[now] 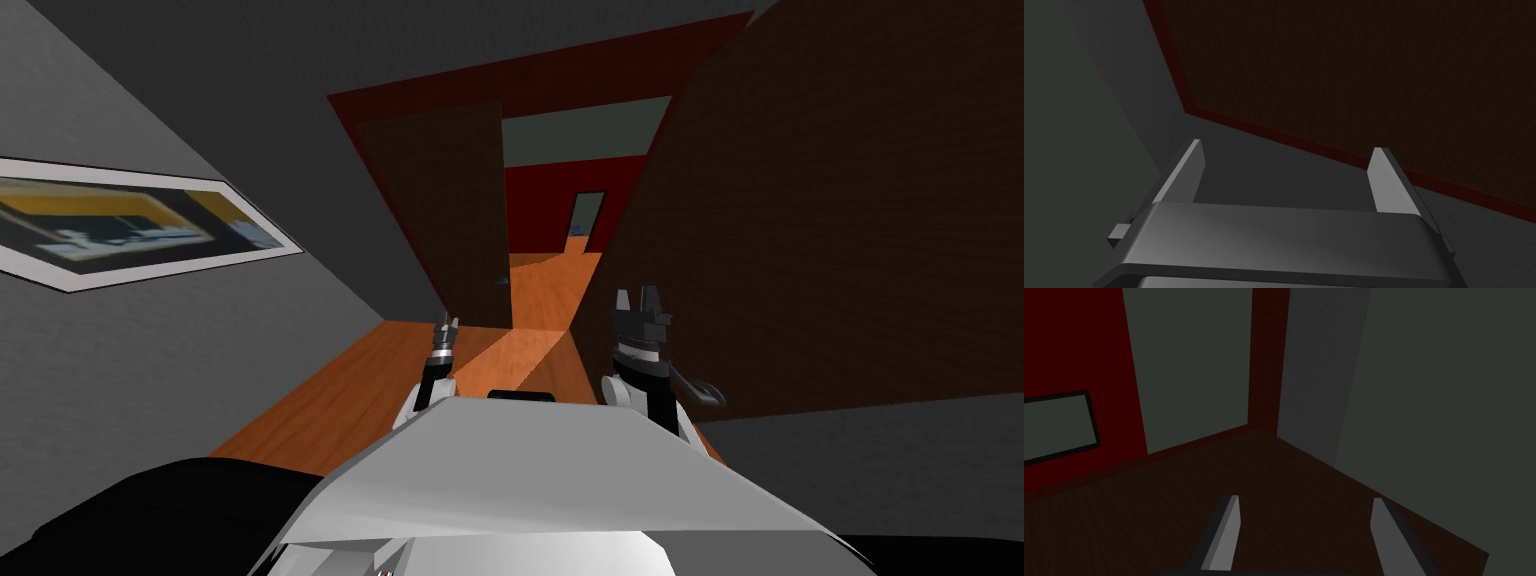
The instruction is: Pull the door open
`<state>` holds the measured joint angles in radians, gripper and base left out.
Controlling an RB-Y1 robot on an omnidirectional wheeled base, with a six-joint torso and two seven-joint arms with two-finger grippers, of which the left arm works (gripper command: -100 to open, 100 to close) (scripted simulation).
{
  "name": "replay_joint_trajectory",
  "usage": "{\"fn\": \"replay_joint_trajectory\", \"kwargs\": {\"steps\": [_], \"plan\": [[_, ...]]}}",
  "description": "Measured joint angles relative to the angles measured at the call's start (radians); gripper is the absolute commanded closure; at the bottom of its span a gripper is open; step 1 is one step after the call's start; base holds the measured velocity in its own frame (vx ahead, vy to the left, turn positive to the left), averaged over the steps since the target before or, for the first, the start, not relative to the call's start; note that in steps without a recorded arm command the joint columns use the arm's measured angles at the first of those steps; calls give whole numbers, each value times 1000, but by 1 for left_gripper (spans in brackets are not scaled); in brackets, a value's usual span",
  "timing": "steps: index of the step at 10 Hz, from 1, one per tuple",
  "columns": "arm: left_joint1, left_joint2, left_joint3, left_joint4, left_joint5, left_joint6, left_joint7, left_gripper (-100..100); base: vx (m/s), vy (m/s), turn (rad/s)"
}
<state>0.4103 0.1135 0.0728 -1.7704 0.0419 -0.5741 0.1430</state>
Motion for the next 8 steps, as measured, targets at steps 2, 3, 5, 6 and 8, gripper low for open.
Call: {"fn": "replay_joint_trajectory", "kwargs": {"steps": [2,3,5,6,8], "plan": [[-20,10,2,63,2,-21,4,-100,97,-30,-53],[-28,15,3,88,4,-27,7,-100,99,-26,-76],[-36,21,1,131,5,-39,9,-100,96,-22,-52],[-42,26,1,152,6,-44,11,-100,118,-28,-48],[-55,33,0,207,7,-62,15,-100,117,-38,-66]]}}
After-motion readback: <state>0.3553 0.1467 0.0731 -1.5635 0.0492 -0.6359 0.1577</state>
